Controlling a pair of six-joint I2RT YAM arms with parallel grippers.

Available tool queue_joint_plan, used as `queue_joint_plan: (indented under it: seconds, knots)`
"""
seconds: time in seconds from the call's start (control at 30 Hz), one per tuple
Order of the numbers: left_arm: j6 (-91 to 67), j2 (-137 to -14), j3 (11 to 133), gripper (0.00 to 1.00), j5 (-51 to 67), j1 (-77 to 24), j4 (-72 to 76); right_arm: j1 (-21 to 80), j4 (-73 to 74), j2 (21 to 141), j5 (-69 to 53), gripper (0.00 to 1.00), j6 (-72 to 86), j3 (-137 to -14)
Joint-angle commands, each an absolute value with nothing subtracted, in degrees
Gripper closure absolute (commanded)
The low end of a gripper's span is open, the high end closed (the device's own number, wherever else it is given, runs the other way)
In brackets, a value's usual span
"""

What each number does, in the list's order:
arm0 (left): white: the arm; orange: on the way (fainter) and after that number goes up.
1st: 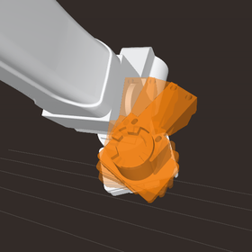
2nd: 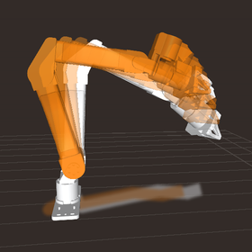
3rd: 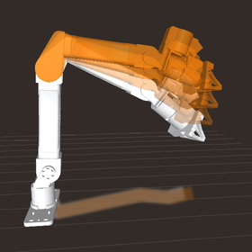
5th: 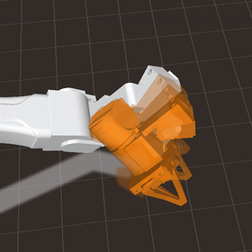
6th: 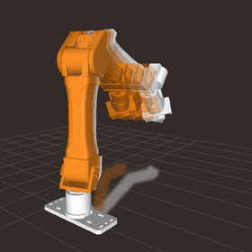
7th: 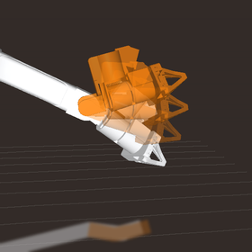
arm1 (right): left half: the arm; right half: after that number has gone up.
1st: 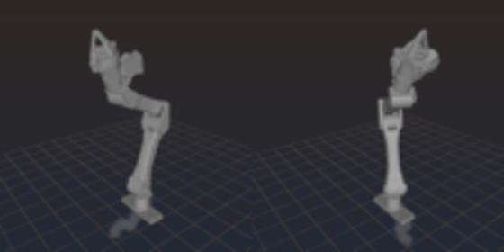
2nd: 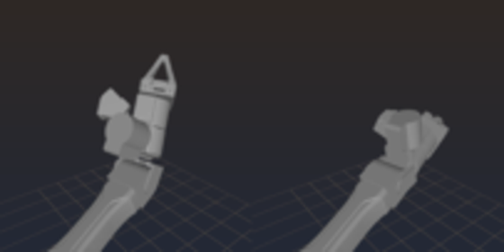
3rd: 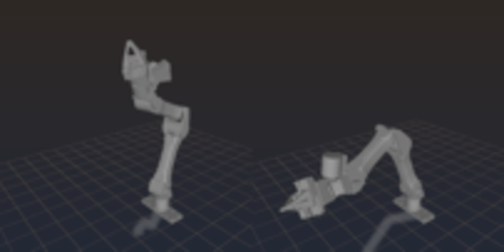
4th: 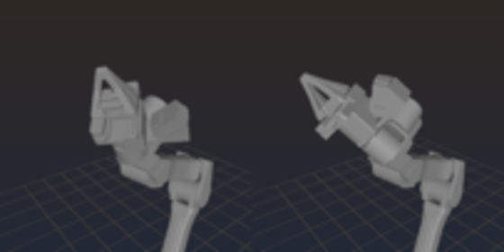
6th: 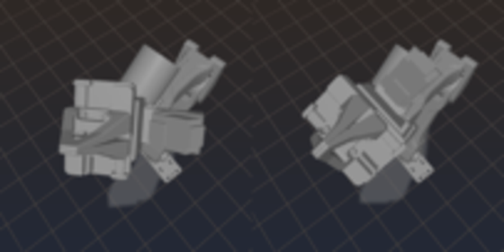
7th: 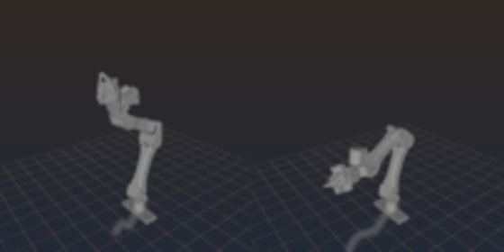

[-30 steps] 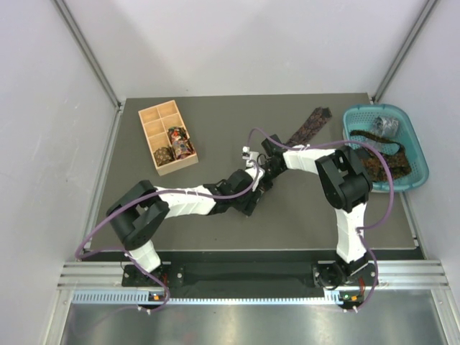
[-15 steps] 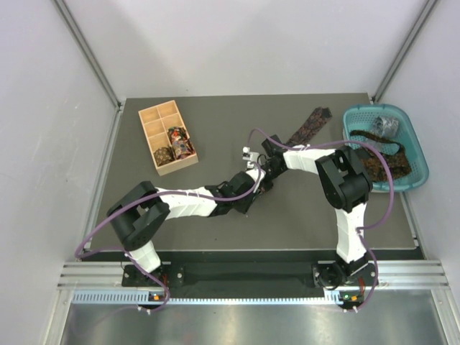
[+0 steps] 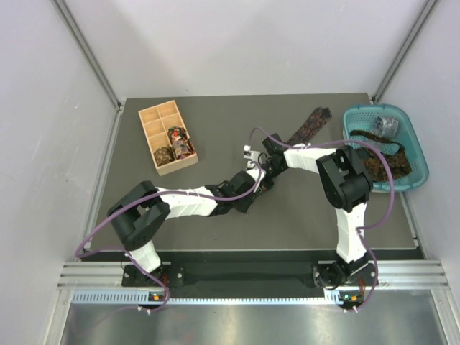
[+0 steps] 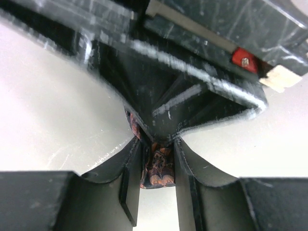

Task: Roll the ties
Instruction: Roll the tie

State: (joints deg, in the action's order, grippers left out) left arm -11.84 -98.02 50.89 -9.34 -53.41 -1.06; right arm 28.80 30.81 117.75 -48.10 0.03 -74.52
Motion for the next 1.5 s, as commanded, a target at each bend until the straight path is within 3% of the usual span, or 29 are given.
queue_joint_plan:
  seconds: [0.0,0.13,0.2,0.3,0.47,0.57,0.7,0.87,1.2,1.47]
  knots:
    - [-11.78,-99.75,51.42,0.68,-7.65,-53.61,-2.20,27.86,31.82,116.45,-47.29,0.82,1.13,-77.08]
    - [-11.78,-99.93,51.85,0.65,-7.73,-53.61,-2.37,27.95,31.82,117.68,-46.41,0.95,0.97,-76.99]
    - [-11.78,-99.84,52.29,0.51,-7.91,-53.61,-2.46,28.04,31.82,117.95,-46.32,0.99,0.53,-76.73]
    - [-11.51,-99.23,53.43,0.37,-9.40,-53.53,-2.90,28.39,31.82,118.21,-45.97,1.00,0.44,-76.29]
    - [-11.34,-99.67,55.28,0.28,-9.41,-52.74,-3.16,28.39,31.82,117.69,-46.32,1.00,0.44,-75.76]
    - [-11.95,-100.72,55.72,0.34,-5.28,-50.81,-2.64,28.39,31.82,117.51,-46.41,1.00,0.35,-75.76]
    - [-12.22,-100.55,54.94,0.49,-3.52,-50.10,-2.55,28.39,31.73,117.77,-46.49,1.00,0.35,-75.85]
    - [-12.39,-100.90,53.61,0.57,-2.37,-50.19,-2.72,28.48,31.82,117.86,-46.76,0.96,0.35,-76.20]
    - [-13.01,-102.30,53.17,0.60,-0.62,-50.62,-3.69,27.16,32.17,115.67,-46.85,0.76,1.05,-77.08]
    - [-12.39,-103.18,53.35,0.61,-4.74,-52.21,-5.01,25.75,30.15,114.08,-46.32,0.70,3.34,-76.82]
